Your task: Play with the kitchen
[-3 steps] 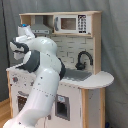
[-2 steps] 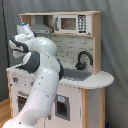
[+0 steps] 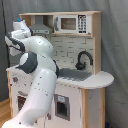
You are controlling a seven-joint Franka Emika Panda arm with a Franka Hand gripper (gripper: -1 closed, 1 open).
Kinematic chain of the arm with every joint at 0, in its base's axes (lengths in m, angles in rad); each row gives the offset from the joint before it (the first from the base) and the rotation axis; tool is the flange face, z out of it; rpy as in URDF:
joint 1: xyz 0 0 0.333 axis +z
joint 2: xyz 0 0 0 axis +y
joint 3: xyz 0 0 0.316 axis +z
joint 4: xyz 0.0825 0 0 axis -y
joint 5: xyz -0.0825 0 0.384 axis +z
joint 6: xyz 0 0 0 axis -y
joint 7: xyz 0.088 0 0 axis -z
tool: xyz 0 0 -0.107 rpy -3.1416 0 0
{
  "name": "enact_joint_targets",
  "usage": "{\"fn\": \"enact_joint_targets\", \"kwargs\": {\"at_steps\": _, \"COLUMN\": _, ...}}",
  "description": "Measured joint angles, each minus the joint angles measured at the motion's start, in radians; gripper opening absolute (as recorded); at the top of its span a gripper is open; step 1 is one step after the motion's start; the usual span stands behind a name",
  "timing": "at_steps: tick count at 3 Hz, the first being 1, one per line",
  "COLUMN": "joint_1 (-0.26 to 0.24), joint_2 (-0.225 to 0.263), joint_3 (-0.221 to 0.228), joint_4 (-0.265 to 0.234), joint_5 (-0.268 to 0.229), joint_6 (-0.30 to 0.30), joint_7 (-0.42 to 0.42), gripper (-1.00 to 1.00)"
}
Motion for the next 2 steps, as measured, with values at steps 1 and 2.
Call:
{"fn": "enact_joint_targets", "kwargs": {"at_steps": 1, "joint_1": 0.054, "joint_2": 0.023, "joint_3": -0.026, "joint_4": 0.007, "joint_5": -0.031, "joint_6": -0.075, "joint_7": 0.000, "gripper": -1.00}}
{"fn": "enact_joint_targets", "kwargs": {"at_steps": 2, "joint_1": 0.080, "joint_2": 0.064, "joint_3": -0.059, "joint_4": 0.013, "joint_5": -0.105, "joint_6": -0.084, "joint_7": -0.035, "gripper": -1.00}}
